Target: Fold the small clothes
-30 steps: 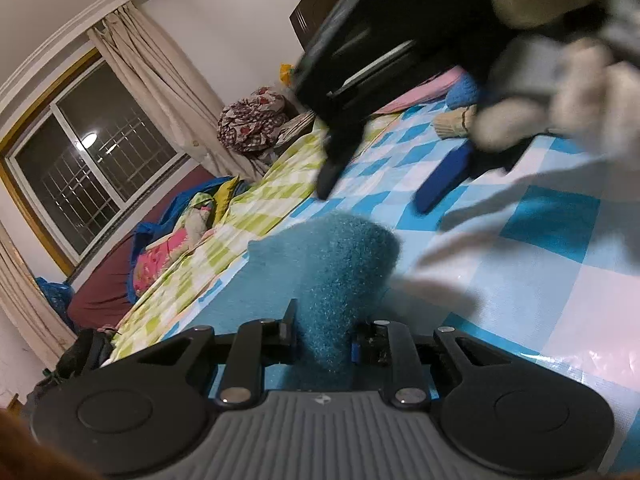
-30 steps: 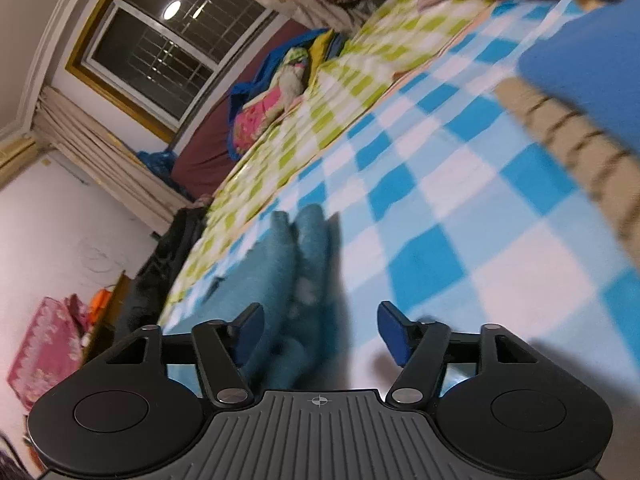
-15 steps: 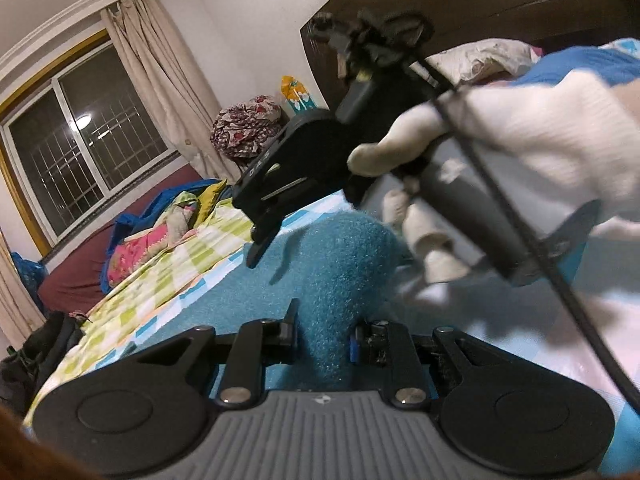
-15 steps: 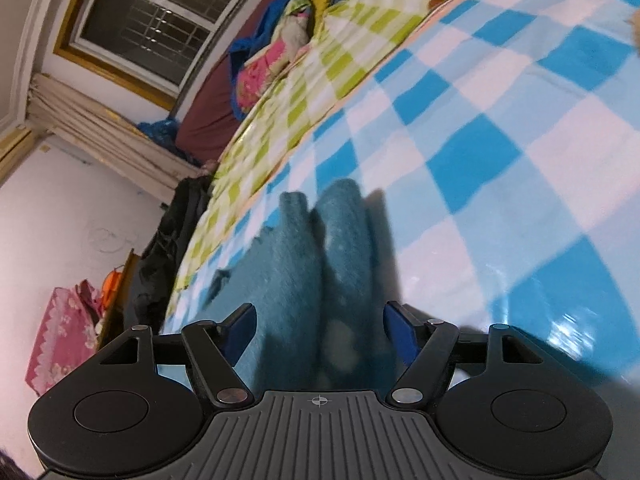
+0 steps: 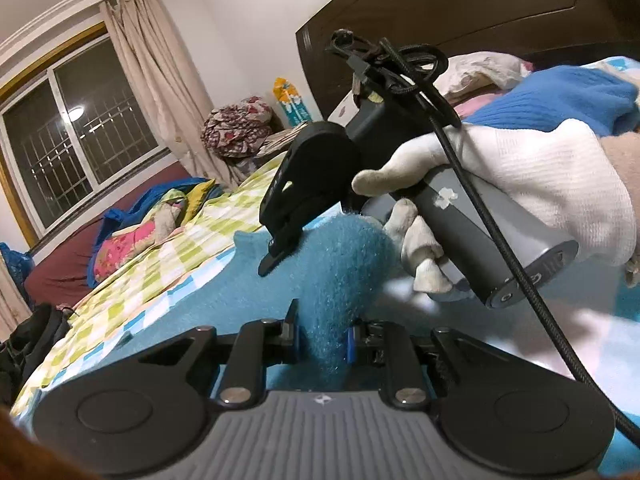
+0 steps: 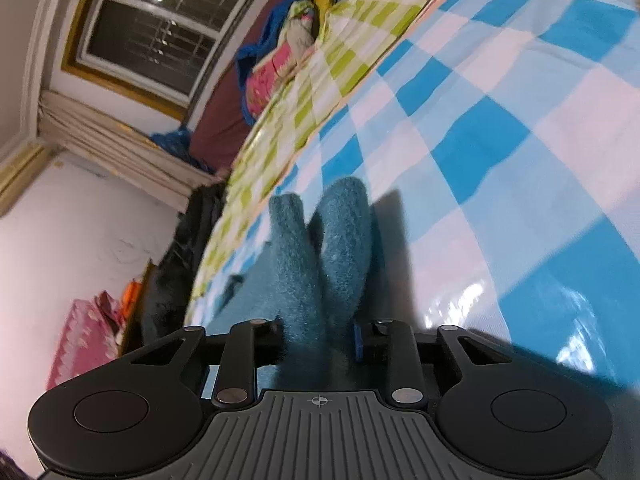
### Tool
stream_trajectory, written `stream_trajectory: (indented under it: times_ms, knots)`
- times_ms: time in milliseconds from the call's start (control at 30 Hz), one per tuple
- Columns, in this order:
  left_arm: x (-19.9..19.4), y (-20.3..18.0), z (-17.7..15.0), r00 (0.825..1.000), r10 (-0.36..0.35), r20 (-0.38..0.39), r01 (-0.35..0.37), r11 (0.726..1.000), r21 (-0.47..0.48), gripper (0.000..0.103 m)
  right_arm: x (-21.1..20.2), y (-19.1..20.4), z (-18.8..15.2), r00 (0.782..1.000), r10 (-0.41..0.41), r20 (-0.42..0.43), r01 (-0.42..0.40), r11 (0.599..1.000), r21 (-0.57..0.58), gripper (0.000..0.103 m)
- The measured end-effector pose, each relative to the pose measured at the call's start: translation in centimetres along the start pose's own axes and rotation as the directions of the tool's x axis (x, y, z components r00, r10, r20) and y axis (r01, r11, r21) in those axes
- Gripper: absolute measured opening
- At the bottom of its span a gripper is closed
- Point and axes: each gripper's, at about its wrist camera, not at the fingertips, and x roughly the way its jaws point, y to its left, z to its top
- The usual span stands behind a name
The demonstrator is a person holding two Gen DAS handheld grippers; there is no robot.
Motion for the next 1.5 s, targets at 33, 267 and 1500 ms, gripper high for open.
stream_trajectory:
  times_ms: [33,267,1500]
  knots:
    - [-0.5,0.0,0.2,1.000,-0.009,0.005,0.009,1.000,-0.010,0.026,-0.5,0.1,-0.1,1.000,0.002,0.005,-0.002,1.000,0.003,0.025]
    - [-3.7,0.7,1.8,0.994,-0.078,0.078,0.088,0.987,-0.137,0.026,-5.4,1.8,-0.5,0.998,-0.008,0.059,0.008,1.000,0.009,0.024]
    - [-5.3,2.4,1.0,0.976,-0.205,0.069,0.215,0.948,-0.235,0.026,-9.4,-0.2,-4.6,0.999,-0.041,-0.029,0.044,0.993,0.109,0.070]
